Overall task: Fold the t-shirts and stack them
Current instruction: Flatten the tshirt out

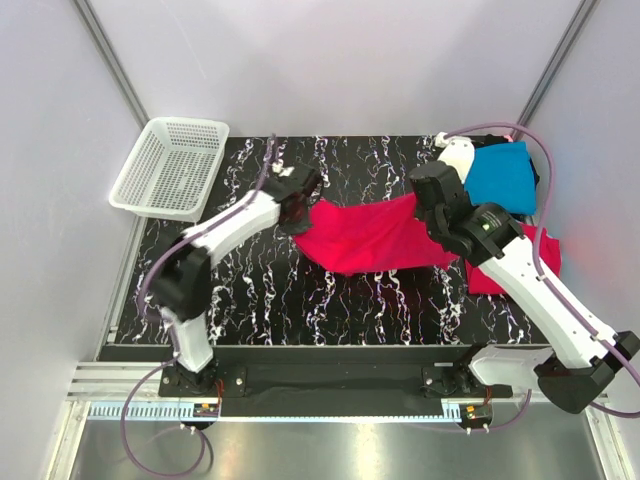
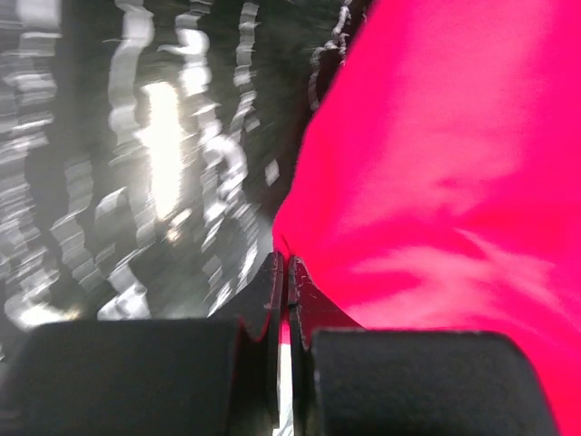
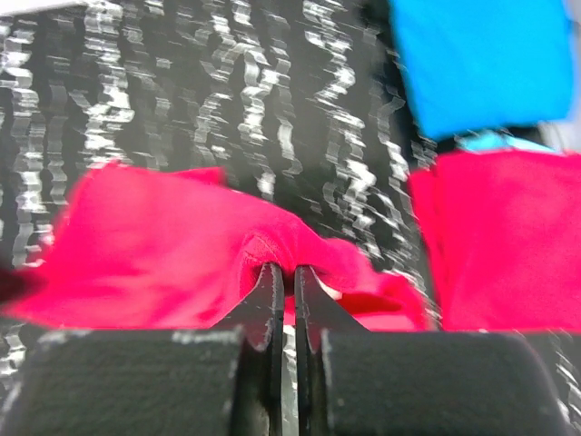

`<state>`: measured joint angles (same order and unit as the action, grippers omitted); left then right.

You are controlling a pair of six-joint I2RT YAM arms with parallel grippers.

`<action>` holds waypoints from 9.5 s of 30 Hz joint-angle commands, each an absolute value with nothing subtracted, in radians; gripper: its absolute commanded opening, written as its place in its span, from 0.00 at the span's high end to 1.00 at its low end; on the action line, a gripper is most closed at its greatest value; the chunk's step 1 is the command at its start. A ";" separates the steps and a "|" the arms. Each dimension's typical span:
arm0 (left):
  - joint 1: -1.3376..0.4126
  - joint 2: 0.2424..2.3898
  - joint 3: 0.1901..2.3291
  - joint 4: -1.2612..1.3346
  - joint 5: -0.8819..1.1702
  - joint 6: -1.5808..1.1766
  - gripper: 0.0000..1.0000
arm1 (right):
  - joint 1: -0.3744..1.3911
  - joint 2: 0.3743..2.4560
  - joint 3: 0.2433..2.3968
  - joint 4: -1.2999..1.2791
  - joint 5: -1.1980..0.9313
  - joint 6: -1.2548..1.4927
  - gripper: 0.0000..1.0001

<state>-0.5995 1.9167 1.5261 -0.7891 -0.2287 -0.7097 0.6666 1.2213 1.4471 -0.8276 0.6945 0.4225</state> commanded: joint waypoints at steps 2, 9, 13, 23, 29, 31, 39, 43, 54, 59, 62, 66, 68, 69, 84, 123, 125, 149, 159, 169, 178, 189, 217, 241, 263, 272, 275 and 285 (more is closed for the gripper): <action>-0.604 1.597 1.473 -0.818 -0.359 -0.675 1.00 | 0.664 1.117 1.490 -0.988 0.848 0.514 1.00; -0.641 1.336 1.422 -0.920 -0.371 -0.666 1.00 | 0.666 1.020 1.445 -1.117 0.831 0.603 1.00; -0.696 1.203 1.407 -0.968 -0.431 -0.689 1.00 | 0.667 0.959 1.413 -1.121 0.812 0.611 1.00; -0.666 1.369 1.632 -1.020 -0.699 -0.696 1.00 | 0.660 1.166 1.428 -0.928 0.963 0.502 1.00; -0.597 1.603 1.776 -0.922 -0.739 -0.678 1.00 | 0.594 1.405 1.503 -0.855 0.991 0.511 1.00; -0.586 1.600 1.786 -0.885 -0.706 -0.652 1.00 | 0.592 1.404 1.496 -0.793 0.965 0.491 1.00; -0.548 1.508 1.783 -0.851 -0.554 -0.581 1.00 | 0.592 1.284 1.512 -0.753 0.841 0.388 1.00; -0.568 1.369 1.752 -0.888 -0.523 -0.565 1.00 | 0.591 1.155 1.538 -0.805 0.752 0.338 1.00; -0.575 1.231 1.845 -0.963 -0.485 -0.463 1.00 | 0.594 1.028 1.608 -0.867 0.761 0.276 1.00; -0.528 1.482 1.876 -0.956 -0.479 -0.497 0.49 | 0.591 1.216 1.565 -0.809 0.811 0.271 0.78; -0.479 1.726 1.916 -0.953 -0.451 -0.546 0.01 | 0.566 1.411 1.565 -0.798 0.819 0.331 0.44; -0.450 1.907 1.956 -0.930 -0.478 -0.592 0.01 | 0.560 1.569 1.560 -0.767 0.766 0.394 0.35; -0.443 1.921 1.919 -0.904 -0.482 -0.595 0.01 | 0.558 1.586 1.539 -0.743 0.743 0.400 0.35; -0.440 1.911 1.901 -0.897 -0.477 -0.595 0.01 | 0.558 1.582 1.517 -0.723 0.720 0.399 0.35; -0.531 1.408 1.430 -0.989 -0.344 -0.600 0.27 | 0.607 1.247 1.241 -0.836 0.298 0.488 0.57; -0.693 1.367 0.896 -0.795 -0.242 -0.838 0.48 | 1.141 1.154 0.612 -0.812 0.302 1.181 0.55; -0.695 1.377 0.900 -0.792 -0.239 -0.836 0.48 | 1.141 1.163 0.617 -0.796 0.310 1.175 0.57; -0.698 1.341 0.913 -0.799 -0.216 -0.821 0.47 | 1.141 1.370 0.744 -0.699 0.287 1.077 0.65; -0.698 1.324 0.916 -0.807 -0.222 -0.815 0.47 | 1.141 1.393 0.819 -0.712 0.291 1.029 1.00; -0.698 1.327 0.908 -0.807 -0.225 -0.818 0.47 | 1.158 1.384 0.848 -0.767 0.301 1.035 0.60; -0.698 1.327 0.899 -0.807 -0.230 -0.822 0.47 | 1.224 1.443 0.810 -0.637 0.238 1.051 0.51; -0.698 1.331 0.908 -0.807 -0.230 -0.816 0.47 | 1.229 1.468 0.802 -0.600 0.196 1.048 1.00; -0.698 1.316 0.902 -0.834 -0.267 -0.830 0.37 | 1.184 1.459 0.977 -0.773 0.335 0.926 0.47; -0.698 1.299 0.891 -0.828 -0.245 -0.838 0.31 | 1.261 1.511 0.790 -0.474 0.104 0.968 0.55; -0.696 1.284 0.908 -0.850 -0.259 -0.842 0.31 | 0.921 1.489 1.075 -0.687 0.399 0.638 1.00; -0.670 1.298 0.945 -0.851 -0.305 -0.873 0.31 | 0.562 1.797 1.417 -0.511 0.238 0.336 1.00; -0.661 1.322 0.977 -0.850 -0.298 -0.855 0.31 | 0.491 1.980 1.619 -0.489 0.167 0.279 1.00; -0.657 1.362 0.986 -0.848 -0.259 -0.839 0.32 | 0.304 2.402 2.218 -0.597 0.166 0.310 1.00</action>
<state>-0.6613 1.3579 0.9630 -0.8639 -0.2615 -0.8494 0.3607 2.3753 2.1063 -0.5640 0.1631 0.2966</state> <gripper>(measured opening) 0.688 0.011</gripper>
